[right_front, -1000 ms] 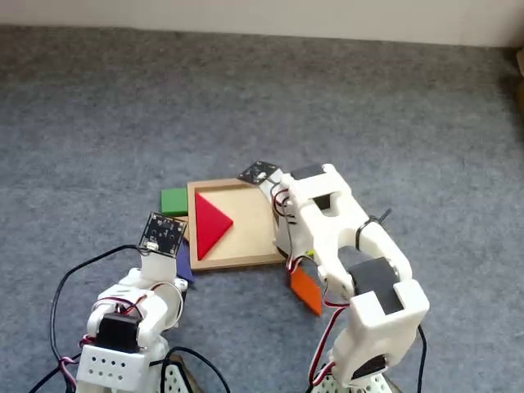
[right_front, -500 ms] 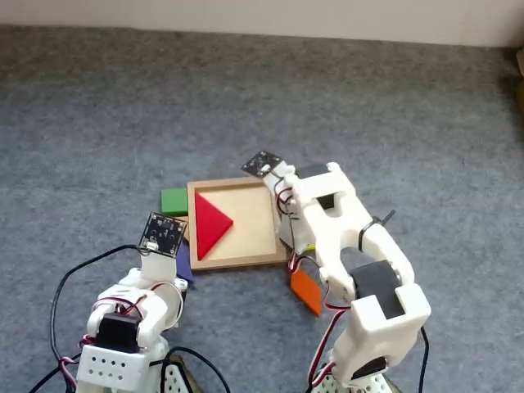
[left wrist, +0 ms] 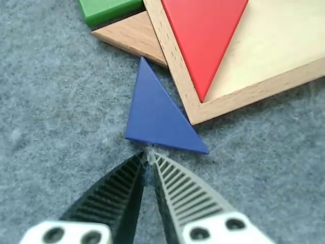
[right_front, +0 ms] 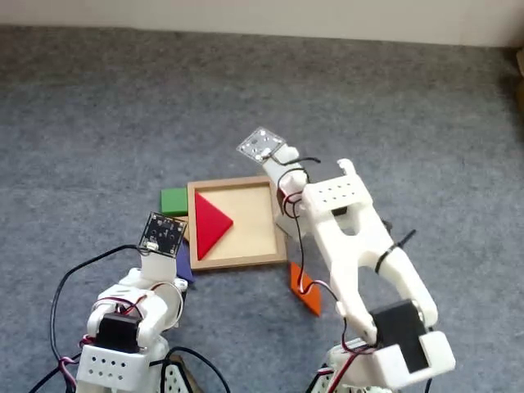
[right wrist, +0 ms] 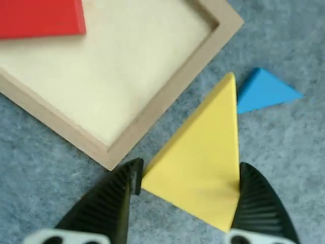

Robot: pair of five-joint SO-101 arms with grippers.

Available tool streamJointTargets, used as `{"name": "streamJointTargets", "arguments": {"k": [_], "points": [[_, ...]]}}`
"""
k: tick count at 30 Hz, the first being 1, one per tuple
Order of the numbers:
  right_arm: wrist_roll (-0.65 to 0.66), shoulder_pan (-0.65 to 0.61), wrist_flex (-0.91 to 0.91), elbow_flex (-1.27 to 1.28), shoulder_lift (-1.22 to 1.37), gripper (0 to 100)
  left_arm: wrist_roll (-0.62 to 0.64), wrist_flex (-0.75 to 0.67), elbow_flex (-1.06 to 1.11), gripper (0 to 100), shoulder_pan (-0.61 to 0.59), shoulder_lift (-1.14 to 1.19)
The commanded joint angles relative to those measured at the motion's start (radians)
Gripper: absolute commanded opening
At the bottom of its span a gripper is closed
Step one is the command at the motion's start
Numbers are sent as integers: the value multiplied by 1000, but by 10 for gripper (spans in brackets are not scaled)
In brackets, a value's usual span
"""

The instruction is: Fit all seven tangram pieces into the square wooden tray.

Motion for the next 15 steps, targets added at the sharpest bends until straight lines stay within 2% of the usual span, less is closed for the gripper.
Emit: {"name": "streamJointTargets", "arguments": {"k": [1, 4, 8, 15], "points": [[14, -51, -1, -13, -68, 195, -3, 5, 19, 10, 1, -42], [48, -122, -64, -33, -36, 195, -3, 5, 19, 10, 1, -42], [199, -186, -173, -47, 39, 195, -3, 5, 19, 10, 1, -42], [391, -242, -338, -47, 120, 195, -3, 5, 19, 10, 1, -42]]}}
